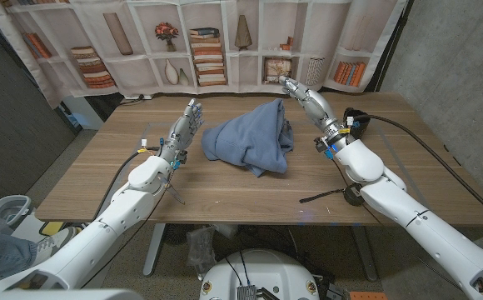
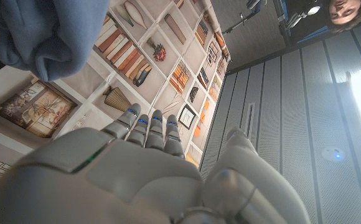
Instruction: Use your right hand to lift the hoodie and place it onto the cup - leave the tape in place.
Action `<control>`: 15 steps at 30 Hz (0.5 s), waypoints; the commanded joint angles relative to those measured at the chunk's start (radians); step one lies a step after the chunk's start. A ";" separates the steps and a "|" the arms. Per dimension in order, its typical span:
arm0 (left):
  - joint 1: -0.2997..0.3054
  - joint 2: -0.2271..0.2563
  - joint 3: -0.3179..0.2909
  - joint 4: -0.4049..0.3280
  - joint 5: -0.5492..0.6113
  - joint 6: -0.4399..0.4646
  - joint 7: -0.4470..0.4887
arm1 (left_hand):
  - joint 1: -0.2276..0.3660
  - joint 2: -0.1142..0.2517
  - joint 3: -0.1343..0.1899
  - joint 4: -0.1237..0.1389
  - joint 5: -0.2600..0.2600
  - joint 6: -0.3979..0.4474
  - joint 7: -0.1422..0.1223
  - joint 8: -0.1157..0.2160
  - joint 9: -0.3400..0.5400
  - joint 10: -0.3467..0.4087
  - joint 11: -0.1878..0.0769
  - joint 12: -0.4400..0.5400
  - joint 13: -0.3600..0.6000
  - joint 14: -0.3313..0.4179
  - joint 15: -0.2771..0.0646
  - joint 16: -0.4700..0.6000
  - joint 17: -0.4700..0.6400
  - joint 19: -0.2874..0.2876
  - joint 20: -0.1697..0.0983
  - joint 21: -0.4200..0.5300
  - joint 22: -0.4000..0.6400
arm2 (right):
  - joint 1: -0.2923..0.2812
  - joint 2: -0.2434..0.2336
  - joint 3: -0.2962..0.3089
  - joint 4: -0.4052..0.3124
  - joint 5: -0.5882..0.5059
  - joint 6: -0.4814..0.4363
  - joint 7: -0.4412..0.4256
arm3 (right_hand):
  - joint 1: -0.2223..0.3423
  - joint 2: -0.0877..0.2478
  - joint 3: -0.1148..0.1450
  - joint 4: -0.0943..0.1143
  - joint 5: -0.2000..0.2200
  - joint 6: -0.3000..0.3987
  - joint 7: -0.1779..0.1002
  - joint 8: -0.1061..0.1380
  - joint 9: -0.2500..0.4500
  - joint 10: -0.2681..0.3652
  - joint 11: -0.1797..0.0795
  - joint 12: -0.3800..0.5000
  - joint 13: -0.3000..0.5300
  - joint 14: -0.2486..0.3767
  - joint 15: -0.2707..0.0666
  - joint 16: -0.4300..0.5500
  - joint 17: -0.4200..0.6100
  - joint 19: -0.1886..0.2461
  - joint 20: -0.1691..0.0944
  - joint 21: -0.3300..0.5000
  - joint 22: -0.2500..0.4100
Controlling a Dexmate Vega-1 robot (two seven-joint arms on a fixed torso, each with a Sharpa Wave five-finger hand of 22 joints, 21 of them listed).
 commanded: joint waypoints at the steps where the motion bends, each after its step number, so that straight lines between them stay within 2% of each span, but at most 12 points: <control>1: 0.003 0.003 0.000 -0.007 0.002 0.005 0.000 | 0.012 0.005 -0.004 0.001 0.006 0.007 0.001 0.004 0.004 0.003 -0.006 0.000 0.003 0.000 0.000 0.005 0.002 -0.001 -0.013 0.004 0.005 | 0.013 -0.001 -0.015 -0.010 -0.044 -0.001 -0.002 | 0.012 -0.004 0.002 -0.004 0.004 -0.001 -0.006 0.005 0.004 0.006 -0.006 -0.001 0.003 0.004 0.005 0.002 0.002 0.009 0.003 -0.001 0.003; 15: 0.005 0.000 0.004 -0.008 0.005 0.003 0.002 | 0.014 0.007 -0.007 0.001 0.007 0.009 0.001 0.003 0.004 0.003 -0.006 -0.002 0.003 0.001 0.001 0.004 0.002 -0.002 -0.011 0.003 0.005 | 0.022 0.000 -0.028 -0.010 -0.099 0.006 -0.012 | 0.013 -0.003 0.001 -0.006 0.004 0.000 -0.007 0.005 0.004 0.006 -0.005 -0.001 0.003 0.005 0.005 0.002 0.002 0.011 0.002 -0.005 0.003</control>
